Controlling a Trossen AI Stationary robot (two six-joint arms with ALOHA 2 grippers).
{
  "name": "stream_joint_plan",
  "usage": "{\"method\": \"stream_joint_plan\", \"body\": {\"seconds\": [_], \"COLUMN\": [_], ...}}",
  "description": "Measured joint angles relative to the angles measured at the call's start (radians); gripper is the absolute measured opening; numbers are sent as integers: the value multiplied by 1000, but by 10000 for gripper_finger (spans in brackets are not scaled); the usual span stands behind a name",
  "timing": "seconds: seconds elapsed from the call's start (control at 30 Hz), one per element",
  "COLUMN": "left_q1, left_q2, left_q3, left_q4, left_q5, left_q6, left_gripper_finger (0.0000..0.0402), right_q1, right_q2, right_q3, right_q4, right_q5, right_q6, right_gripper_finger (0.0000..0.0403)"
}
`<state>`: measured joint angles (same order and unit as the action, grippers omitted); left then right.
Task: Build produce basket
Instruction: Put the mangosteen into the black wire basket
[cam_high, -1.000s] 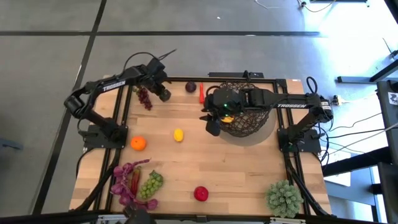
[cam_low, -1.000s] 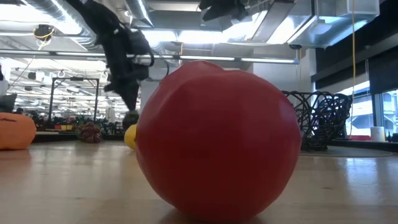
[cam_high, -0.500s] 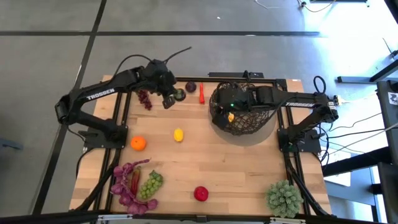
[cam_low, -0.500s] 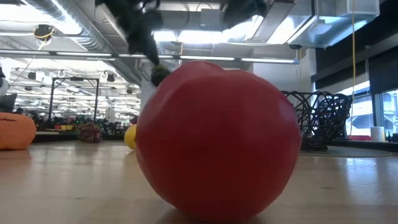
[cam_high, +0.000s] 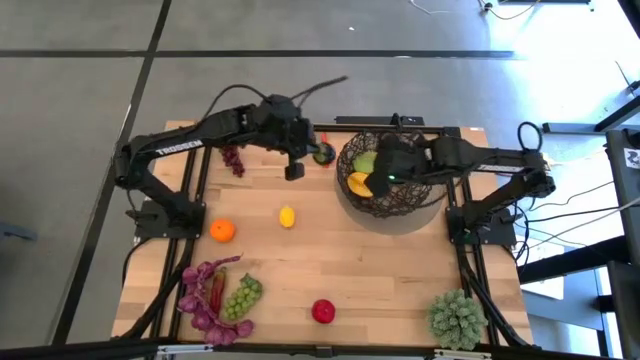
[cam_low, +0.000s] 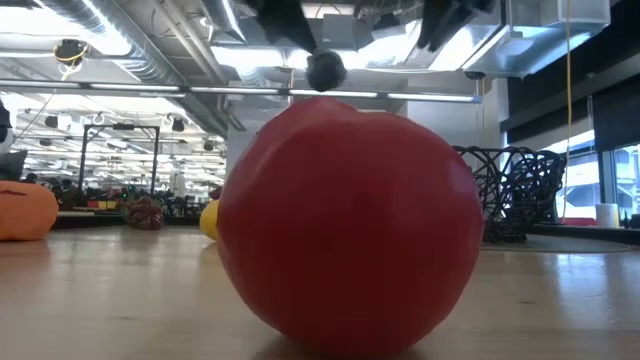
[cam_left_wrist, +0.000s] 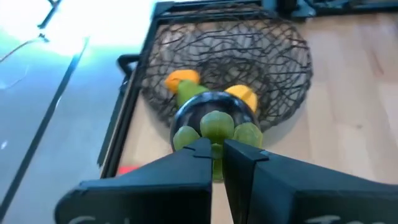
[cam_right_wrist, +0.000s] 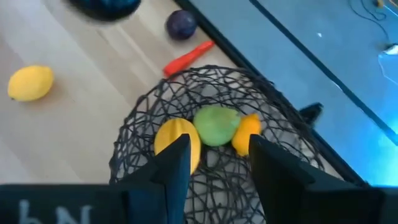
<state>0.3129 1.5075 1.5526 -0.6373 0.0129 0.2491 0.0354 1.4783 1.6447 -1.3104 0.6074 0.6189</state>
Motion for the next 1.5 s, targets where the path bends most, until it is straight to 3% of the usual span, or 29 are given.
{"method": "stream_joint_plan", "body": {"seconds": [0.17,0.53,1.0,1.5], "left_q1": [-41,-109,-132,-127], "left_q2": [112,315,498,614], "left_q3": [70,183,185,185], "left_q4": [15,91,236,258], "left_q5": [33,166,161,158], "left_q6": [53,114,130,156], "left_gripper_finger": [0,0,0,0], "right_q1": [33,55,55,55], "right_q2": [-65,-108,-107,-107], "right_q3": [1,1,1,1], "right_q4": [-28,-58,-57,-56], "right_q5": [16,28,28,29], "right_q6": [81,99,113,114], "right_gripper_finger": [156,156,156,156]}}
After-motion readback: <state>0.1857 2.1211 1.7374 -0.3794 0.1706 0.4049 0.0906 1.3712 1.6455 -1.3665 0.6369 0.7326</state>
